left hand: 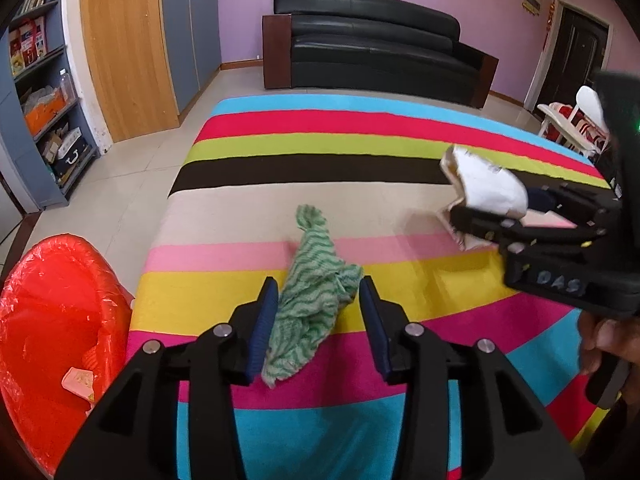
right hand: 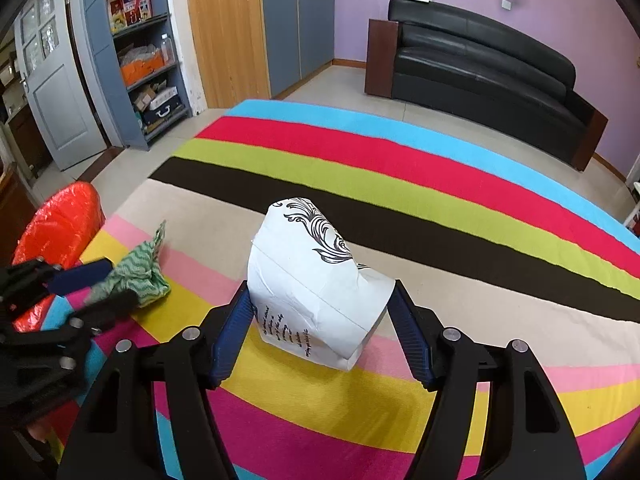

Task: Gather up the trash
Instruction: 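Grasp the green striped cloth with the left tool while the right tool grasps a white printed paper bag, then carry the green cloth and white paper bag over the red bin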

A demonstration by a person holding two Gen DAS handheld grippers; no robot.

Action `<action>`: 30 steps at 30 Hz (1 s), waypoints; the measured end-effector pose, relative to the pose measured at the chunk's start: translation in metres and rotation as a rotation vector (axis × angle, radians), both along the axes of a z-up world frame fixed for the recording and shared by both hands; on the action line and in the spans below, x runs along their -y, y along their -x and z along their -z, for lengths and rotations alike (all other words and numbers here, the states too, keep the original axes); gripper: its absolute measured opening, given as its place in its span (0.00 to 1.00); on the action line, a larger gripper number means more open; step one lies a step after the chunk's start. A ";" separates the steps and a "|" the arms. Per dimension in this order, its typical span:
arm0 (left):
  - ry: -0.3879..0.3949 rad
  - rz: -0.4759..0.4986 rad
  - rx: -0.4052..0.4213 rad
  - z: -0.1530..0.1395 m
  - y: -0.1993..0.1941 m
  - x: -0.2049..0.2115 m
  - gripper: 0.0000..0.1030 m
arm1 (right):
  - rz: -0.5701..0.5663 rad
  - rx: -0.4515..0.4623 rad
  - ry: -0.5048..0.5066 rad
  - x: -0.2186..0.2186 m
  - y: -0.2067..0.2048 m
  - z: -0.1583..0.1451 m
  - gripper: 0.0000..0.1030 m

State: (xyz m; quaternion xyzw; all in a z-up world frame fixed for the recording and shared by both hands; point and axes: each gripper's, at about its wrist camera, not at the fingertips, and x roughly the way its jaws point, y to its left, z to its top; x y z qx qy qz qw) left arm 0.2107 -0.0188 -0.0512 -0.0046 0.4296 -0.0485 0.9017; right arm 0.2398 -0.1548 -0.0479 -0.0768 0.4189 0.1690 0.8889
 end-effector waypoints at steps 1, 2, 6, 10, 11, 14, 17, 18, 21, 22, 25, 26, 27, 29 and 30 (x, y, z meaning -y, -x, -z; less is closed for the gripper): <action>-0.008 0.001 -0.003 0.001 -0.001 0.001 0.40 | 0.000 0.007 -0.003 0.000 0.001 -0.002 0.62; -0.015 0.001 -0.005 0.002 -0.002 0.001 0.39 | 0.000 0.010 -0.006 0.000 0.002 -0.004 0.62; -0.037 0.015 -0.013 0.004 -0.005 0.005 0.30 | 0.000 0.018 -0.013 0.001 0.004 -0.007 0.62; -0.063 0.027 -0.009 0.004 -0.006 0.009 0.22 | 0.007 0.026 -0.021 0.002 0.004 -0.010 0.62; -0.057 0.026 -0.006 0.004 -0.006 0.008 0.21 | 0.008 0.030 -0.023 0.002 0.004 -0.011 0.62; -0.043 0.020 0.014 -0.004 -0.002 0.005 0.20 | 0.007 0.042 -0.032 0.003 0.007 -0.016 0.62; -0.032 0.007 0.030 -0.012 0.002 0.000 0.20 | 0.007 0.050 -0.040 0.002 0.008 -0.019 0.62; -0.029 0.001 0.034 -0.014 0.004 -0.002 0.20 | 0.007 0.054 -0.044 0.001 0.008 -0.021 0.62; -0.019 -0.026 0.051 -0.022 0.010 -0.010 0.20 | 0.003 0.062 -0.052 -0.002 0.010 -0.025 0.62; -0.015 -0.037 0.058 -0.025 0.012 -0.013 0.20 | 0.000 0.066 -0.056 -0.004 0.010 -0.027 0.62; -0.012 -0.064 0.072 -0.032 0.018 -0.024 0.20 | -0.010 0.078 -0.063 -0.009 0.013 -0.032 0.62; -0.012 -0.074 0.077 -0.034 0.020 -0.028 0.20 | -0.013 0.081 -0.065 -0.011 0.013 -0.033 0.62; -0.010 -0.081 0.079 -0.037 0.022 -0.032 0.20 | -0.017 0.084 -0.067 -0.013 0.013 -0.034 0.62; -0.005 -0.102 0.088 -0.042 0.027 -0.043 0.20 | -0.022 0.091 -0.071 -0.017 0.014 -0.037 0.62; -0.003 -0.112 0.093 -0.045 0.029 -0.049 0.20 | -0.024 0.093 -0.073 -0.019 0.015 -0.037 0.62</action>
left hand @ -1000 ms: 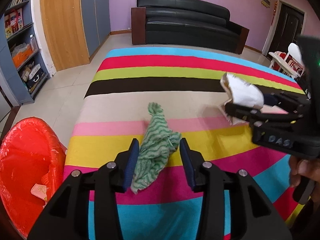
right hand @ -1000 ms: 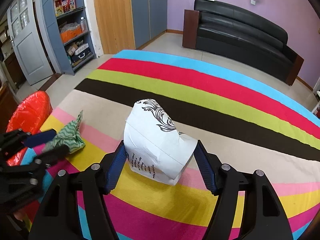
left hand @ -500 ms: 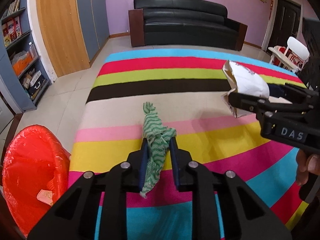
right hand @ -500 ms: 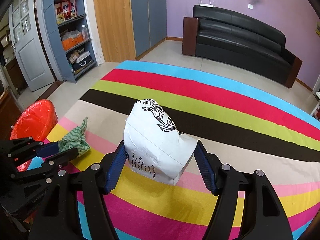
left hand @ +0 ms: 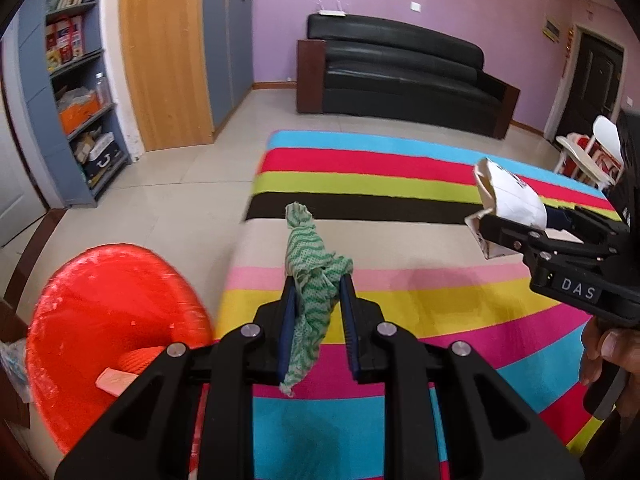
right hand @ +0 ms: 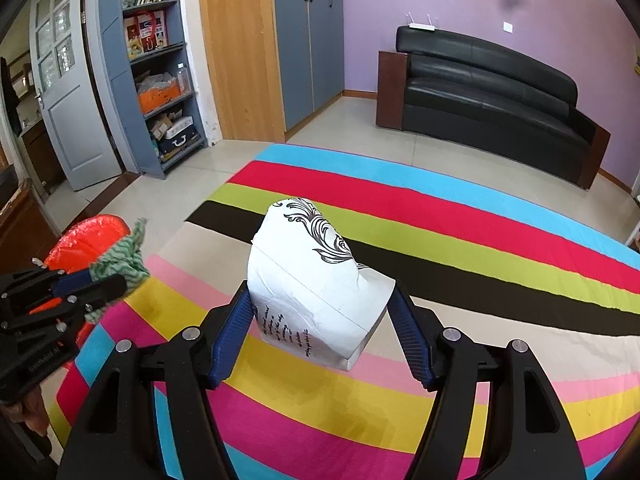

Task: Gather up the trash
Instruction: 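Carry the green cloth and white paper bag over the red bin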

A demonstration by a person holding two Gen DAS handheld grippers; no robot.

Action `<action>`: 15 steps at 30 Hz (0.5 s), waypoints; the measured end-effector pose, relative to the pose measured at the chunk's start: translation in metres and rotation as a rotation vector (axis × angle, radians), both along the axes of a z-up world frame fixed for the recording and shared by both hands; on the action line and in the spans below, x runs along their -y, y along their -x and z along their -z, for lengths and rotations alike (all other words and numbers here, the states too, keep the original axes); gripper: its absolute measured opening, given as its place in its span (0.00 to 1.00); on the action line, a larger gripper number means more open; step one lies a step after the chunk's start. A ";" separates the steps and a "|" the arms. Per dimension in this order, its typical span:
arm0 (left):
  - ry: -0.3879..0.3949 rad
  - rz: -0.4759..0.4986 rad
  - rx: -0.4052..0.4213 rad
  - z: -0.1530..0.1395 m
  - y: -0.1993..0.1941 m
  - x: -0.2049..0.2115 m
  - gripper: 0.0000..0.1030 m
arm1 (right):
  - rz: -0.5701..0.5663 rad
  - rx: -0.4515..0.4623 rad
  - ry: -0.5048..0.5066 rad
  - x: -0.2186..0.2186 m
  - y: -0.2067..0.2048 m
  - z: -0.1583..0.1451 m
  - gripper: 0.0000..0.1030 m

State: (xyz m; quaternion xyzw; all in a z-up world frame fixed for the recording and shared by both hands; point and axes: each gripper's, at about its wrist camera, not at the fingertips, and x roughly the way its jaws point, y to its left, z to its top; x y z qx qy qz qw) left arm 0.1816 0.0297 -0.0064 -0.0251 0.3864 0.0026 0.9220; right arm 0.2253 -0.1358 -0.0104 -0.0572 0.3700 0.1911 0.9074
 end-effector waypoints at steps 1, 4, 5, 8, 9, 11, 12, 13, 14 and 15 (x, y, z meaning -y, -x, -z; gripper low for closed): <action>0.003 -0.014 0.006 -0.004 0.003 -0.007 0.20 | -0.004 0.004 -0.003 -0.003 0.001 -0.002 0.62; 0.008 -0.047 0.021 -0.012 0.011 -0.023 0.21 | -0.018 0.017 -0.008 -0.012 0.002 -0.007 0.62; 0.008 -0.061 0.027 -0.015 0.013 -0.028 0.21 | -0.022 0.021 -0.010 -0.015 0.002 -0.009 0.62; 0.005 -0.092 0.041 -0.023 0.020 -0.042 0.21 | -0.036 0.032 -0.020 -0.023 0.003 -0.014 0.62; 0.004 -0.101 0.044 -0.025 0.022 -0.046 0.21 | -0.042 0.036 -0.021 -0.027 0.004 -0.015 0.62; 0.007 -0.122 0.049 -0.029 0.028 -0.057 0.21 | -0.056 0.041 -0.026 -0.034 0.006 -0.019 0.62; 0.008 -0.128 0.051 -0.030 0.028 -0.060 0.21 | -0.062 0.044 -0.028 -0.038 0.007 -0.020 0.62; 0.008 -0.138 0.053 -0.032 0.031 -0.065 0.21 | -0.069 0.046 -0.030 -0.042 0.008 -0.021 0.62; 0.009 -0.144 0.055 -0.035 0.032 -0.069 0.21 | -0.076 0.048 -0.031 -0.046 0.009 -0.022 0.62; 0.010 -0.150 0.058 -0.036 0.035 -0.073 0.21 | -0.081 0.049 -0.032 -0.050 0.009 -0.022 0.62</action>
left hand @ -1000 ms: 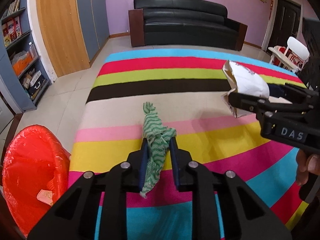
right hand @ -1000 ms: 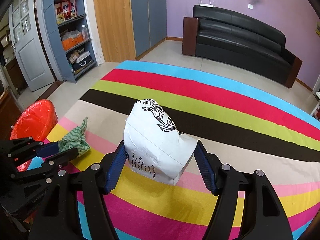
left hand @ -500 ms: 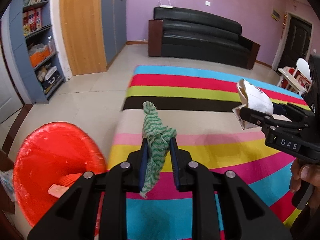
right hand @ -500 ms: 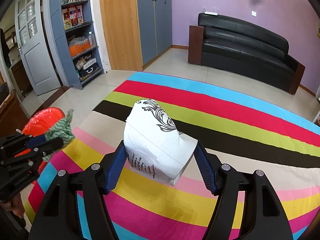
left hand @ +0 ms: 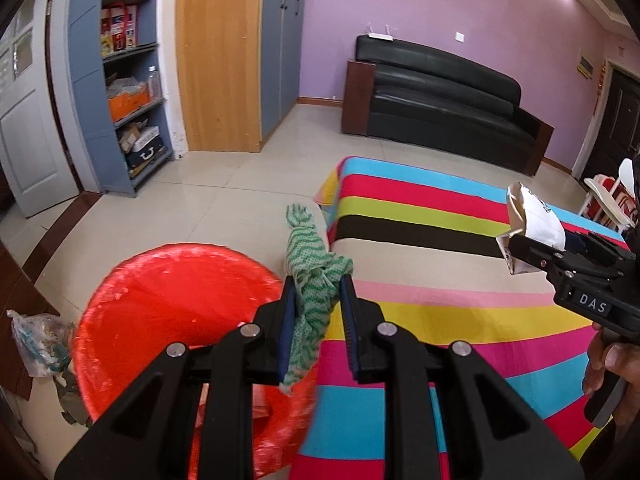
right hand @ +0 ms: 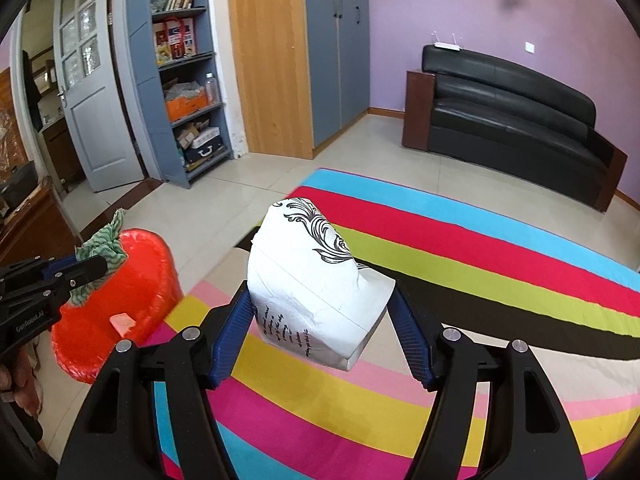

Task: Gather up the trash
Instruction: 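Carry the green cloth and white paper bag over the red bin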

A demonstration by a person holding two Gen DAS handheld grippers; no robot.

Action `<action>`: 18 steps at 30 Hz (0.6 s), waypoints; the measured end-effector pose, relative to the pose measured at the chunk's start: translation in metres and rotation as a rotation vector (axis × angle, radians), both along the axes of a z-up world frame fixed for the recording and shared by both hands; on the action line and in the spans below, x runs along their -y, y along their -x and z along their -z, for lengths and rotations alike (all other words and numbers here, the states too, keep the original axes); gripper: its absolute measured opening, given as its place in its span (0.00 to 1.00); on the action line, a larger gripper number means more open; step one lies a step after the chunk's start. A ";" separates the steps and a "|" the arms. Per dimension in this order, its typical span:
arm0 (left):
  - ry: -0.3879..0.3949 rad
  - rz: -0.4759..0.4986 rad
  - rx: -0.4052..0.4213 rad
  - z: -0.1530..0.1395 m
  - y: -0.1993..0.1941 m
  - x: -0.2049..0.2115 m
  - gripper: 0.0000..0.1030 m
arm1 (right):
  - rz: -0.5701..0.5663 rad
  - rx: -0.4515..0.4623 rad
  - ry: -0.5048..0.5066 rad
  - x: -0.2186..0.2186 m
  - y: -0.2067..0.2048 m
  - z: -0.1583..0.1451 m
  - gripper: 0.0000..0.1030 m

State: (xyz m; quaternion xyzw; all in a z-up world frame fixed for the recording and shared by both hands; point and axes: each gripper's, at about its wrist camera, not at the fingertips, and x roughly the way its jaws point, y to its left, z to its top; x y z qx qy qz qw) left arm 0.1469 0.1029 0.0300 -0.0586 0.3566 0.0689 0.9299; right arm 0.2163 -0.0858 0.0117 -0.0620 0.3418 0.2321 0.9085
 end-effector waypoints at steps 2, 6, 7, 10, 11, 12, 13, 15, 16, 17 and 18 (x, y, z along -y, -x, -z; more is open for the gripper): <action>0.003 -0.017 0.007 -0.004 0.006 -0.009 0.21 | -0.016 0.003 0.000 -0.011 0.001 -0.001 0.62; 0.007 -0.042 0.015 -0.010 0.013 -0.022 0.21 | -0.045 0.009 -0.002 -0.030 0.004 -0.004 0.62; 0.008 -0.053 0.018 -0.012 0.016 -0.027 0.21 | -0.055 0.011 -0.004 -0.037 0.006 -0.005 0.62; 0.010 -0.070 0.025 -0.016 0.022 -0.036 0.21 | -0.081 0.017 -0.008 -0.053 0.010 -0.008 0.62; 0.012 -0.076 0.027 -0.017 0.025 -0.040 0.21 | -0.092 0.021 -0.008 -0.060 0.012 -0.009 0.62; 0.015 -0.081 0.029 -0.018 0.026 -0.043 0.21 | -0.098 0.022 -0.009 -0.063 0.013 -0.010 0.62; 0.016 -0.087 0.031 -0.020 0.029 -0.046 0.21 | -0.109 0.024 -0.009 -0.069 0.015 -0.010 0.62; 0.021 -0.103 0.037 -0.023 0.035 -0.053 0.21 | -0.128 0.026 -0.006 -0.079 0.018 -0.010 0.62; 0.025 -0.109 0.039 -0.024 0.037 -0.057 0.21 | -0.140 0.027 -0.004 -0.085 0.019 -0.009 0.62; 0.027 -0.114 0.041 -0.025 0.038 -0.059 0.21 | -0.151 0.028 -0.002 -0.092 0.021 -0.009 0.62; 0.028 -0.121 0.045 -0.028 0.041 -0.062 0.21 | -0.159 0.028 0.000 -0.095 0.022 -0.009 0.62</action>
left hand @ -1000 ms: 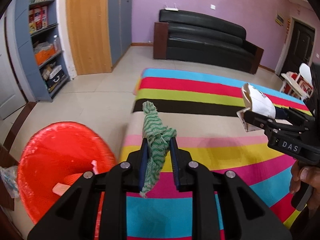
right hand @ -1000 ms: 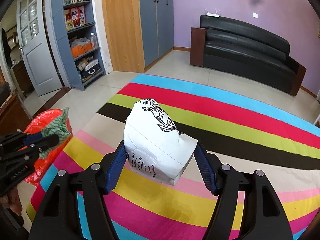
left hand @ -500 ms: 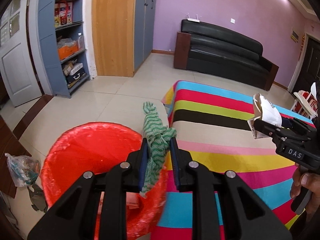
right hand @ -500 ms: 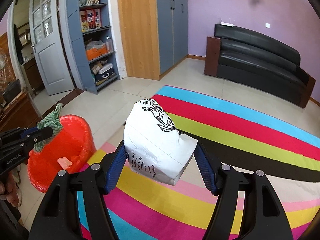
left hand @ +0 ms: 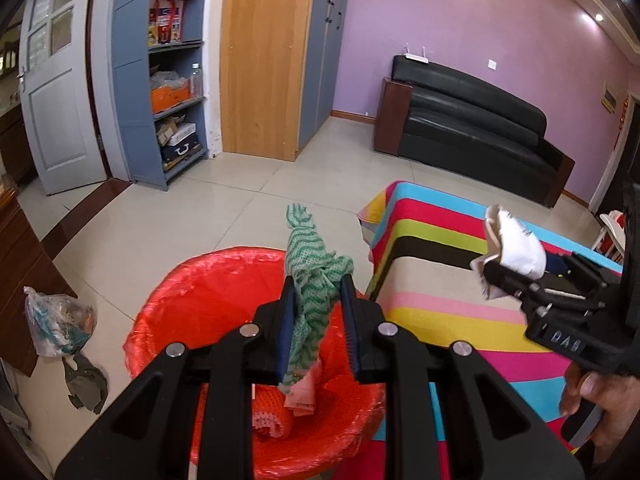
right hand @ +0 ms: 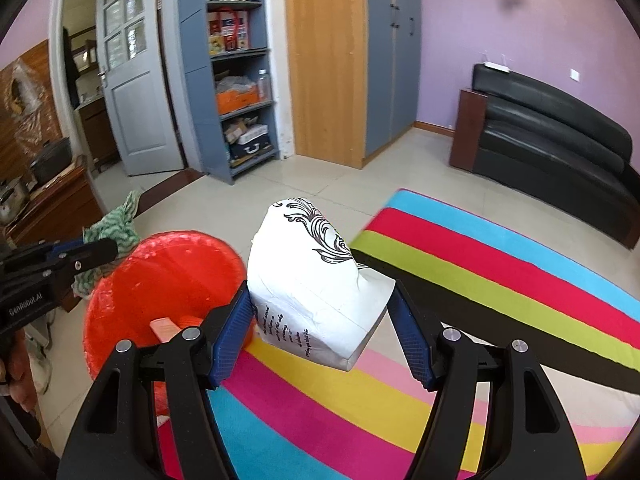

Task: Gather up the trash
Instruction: 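Carry the green cloth and white paper bag over the red bin, then open both tools to drop the cloth and paper bag into the bin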

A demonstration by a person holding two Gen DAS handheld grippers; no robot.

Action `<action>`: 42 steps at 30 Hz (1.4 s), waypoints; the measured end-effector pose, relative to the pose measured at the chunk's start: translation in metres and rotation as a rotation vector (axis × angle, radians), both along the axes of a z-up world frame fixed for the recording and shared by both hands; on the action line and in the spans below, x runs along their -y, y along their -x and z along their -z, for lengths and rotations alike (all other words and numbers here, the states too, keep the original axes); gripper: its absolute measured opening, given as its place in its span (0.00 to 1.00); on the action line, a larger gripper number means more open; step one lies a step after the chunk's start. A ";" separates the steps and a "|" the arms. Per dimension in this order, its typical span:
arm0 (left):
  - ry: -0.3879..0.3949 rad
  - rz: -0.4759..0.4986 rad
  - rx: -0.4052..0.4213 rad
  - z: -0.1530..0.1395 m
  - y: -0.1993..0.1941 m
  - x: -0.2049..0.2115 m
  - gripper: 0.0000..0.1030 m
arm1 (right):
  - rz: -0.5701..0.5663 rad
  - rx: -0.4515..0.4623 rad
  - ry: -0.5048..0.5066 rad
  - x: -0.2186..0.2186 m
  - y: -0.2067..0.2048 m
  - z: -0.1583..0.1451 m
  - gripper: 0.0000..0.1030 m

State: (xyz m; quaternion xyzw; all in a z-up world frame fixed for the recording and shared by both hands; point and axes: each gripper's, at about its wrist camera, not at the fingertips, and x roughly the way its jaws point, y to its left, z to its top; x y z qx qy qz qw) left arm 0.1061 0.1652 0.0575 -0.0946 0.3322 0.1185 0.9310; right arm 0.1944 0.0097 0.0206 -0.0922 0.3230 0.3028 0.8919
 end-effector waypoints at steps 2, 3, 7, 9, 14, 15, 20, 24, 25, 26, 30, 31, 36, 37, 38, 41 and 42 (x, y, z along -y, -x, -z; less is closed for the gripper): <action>0.001 -0.010 0.005 -0.002 0.002 -0.006 0.21 | -0.022 0.001 0.004 -0.011 0.006 0.001 0.62; -0.001 -0.017 0.008 -0.004 0.004 -0.008 0.21 | -0.035 0.002 0.006 -0.017 0.008 0.002 0.62; -0.003 -0.049 0.010 -0.005 0.012 -0.022 0.21 | -0.075 0.005 0.012 -0.037 0.018 0.004 0.62; -0.002 -0.066 0.008 -0.003 0.017 -0.029 0.21 | -0.092 0.004 0.014 -0.045 0.023 0.005 0.62; 0.009 -0.102 0.008 -0.003 0.033 -0.048 0.22 | -0.133 -0.005 0.022 -0.063 0.031 0.010 0.62; 0.013 -0.109 0.011 -0.003 0.039 -0.052 0.22 | -0.139 -0.010 0.021 -0.067 0.032 0.012 0.62; 0.030 -0.135 0.007 0.002 0.059 -0.068 0.22 | -0.166 -0.022 0.028 -0.083 0.040 0.017 0.62; 0.036 -0.147 0.006 0.005 0.060 -0.074 0.22 | -0.189 -0.035 0.040 -0.093 0.047 0.021 0.62; 0.039 -0.153 0.006 0.006 0.060 -0.076 0.22 | -0.192 -0.035 0.044 -0.095 0.047 0.023 0.62; 0.037 -0.157 0.003 0.007 0.058 -0.077 0.22 | -0.194 -0.034 0.045 -0.097 0.049 0.023 0.62; 0.038 -0.159 -0.010 0.012 0.055 -0.076 0.22 | -0.204 -0.040 0.037 -0.101 0.050 0.024 0.63; 0.038 -0.160 -0.009 0.012 0.054 -0.076 0.23 | -0.206 -0.038 0.033 -0.102 0.051 0.024 0.63; 0.039 -0.170 -0.007 0.012 0.052 -0.076 0.23 | -0.216 -0.034 0.016 -0.109 0.056 0.024 0.63; 0.039 -0.169 -0.008 0.013 0.052 -0.077 0.23 | -0.218 -0.030 0.016 -0.110 0.056 0.024 0.63; 0.040 -0.169 -0.008 0.013 0.052 -0.077 0.23 | -0.222 -0.028 0.011 -0.110 0.057 0.024 0.63; 0.041 -0.175 -0.006 0.013 0.053 -0.077 0.24 | -0.220 -0.022 0.002 -0.110 0.058 0.023 0.63; 0.041 -0.178 -0.005 0.013 0.052 -0.077 0.24 | -0.222 -0.022 0.000 -0.111 0.058 0.023 0.63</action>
